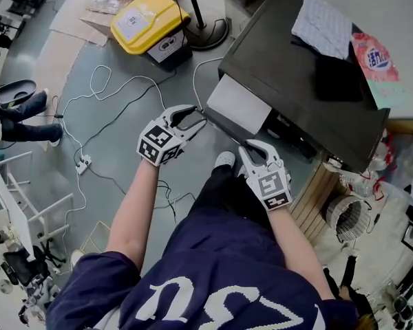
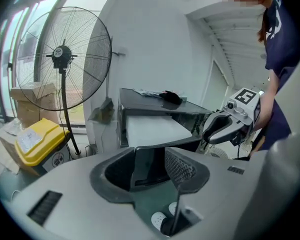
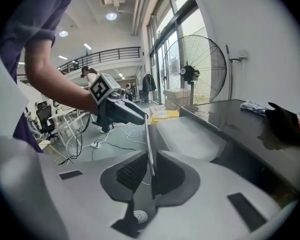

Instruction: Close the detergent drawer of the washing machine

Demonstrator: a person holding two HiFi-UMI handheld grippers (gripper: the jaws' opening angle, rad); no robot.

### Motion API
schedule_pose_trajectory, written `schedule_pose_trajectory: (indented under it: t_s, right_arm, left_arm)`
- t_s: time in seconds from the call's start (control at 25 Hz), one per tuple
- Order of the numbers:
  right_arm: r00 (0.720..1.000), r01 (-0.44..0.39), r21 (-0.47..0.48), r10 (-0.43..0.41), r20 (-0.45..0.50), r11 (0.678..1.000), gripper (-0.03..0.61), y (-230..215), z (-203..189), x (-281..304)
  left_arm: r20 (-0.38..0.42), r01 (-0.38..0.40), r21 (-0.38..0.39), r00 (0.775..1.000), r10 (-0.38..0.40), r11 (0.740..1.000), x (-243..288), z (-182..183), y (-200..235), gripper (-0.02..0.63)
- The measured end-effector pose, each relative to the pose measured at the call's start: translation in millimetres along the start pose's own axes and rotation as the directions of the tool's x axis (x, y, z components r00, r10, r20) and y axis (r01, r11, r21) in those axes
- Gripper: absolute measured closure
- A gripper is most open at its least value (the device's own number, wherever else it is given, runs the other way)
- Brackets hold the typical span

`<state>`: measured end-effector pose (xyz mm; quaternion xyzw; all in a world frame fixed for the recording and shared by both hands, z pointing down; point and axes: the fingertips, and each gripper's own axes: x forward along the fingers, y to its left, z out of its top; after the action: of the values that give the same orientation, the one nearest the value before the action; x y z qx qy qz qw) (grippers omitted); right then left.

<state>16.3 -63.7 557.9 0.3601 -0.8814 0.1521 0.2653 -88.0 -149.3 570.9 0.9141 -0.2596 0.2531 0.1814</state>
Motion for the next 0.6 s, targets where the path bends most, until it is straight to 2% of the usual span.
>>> schedule_pose_trajectory:
  t_s: [0.28, 0.44, 0.6]
  right_arm:
    - [0.995, 0.095, 0.05, -0.096, 0.015, 0.994, 0.491, -46.2, 10.1, 4.8]
    - [0.995, 0.099, 0.079, -0.101, 0.023, 0.992, 0.483, -58.2, 15.8, 0.1]
    - [0.992, 0.099, 0.064, -0.104, 0.075, 0.993, 0.507, -52.3, 22.6, -15.9]
  left_arm:
    - [0.025, -0.076, -0.014, 0.997, 0.076, 0.997, 30.5, 27.6, 16.5, 0.411]
    - [0.023, -0.101, -0.017, 0.995, 0.101, 0.995, 37.5, 34.3, 20.7, 0.413]
    - [0.03, -0.145, -0.032, 0.989, 0.146, 0.989, 34.1, 36.0, 22.4, 0.419]
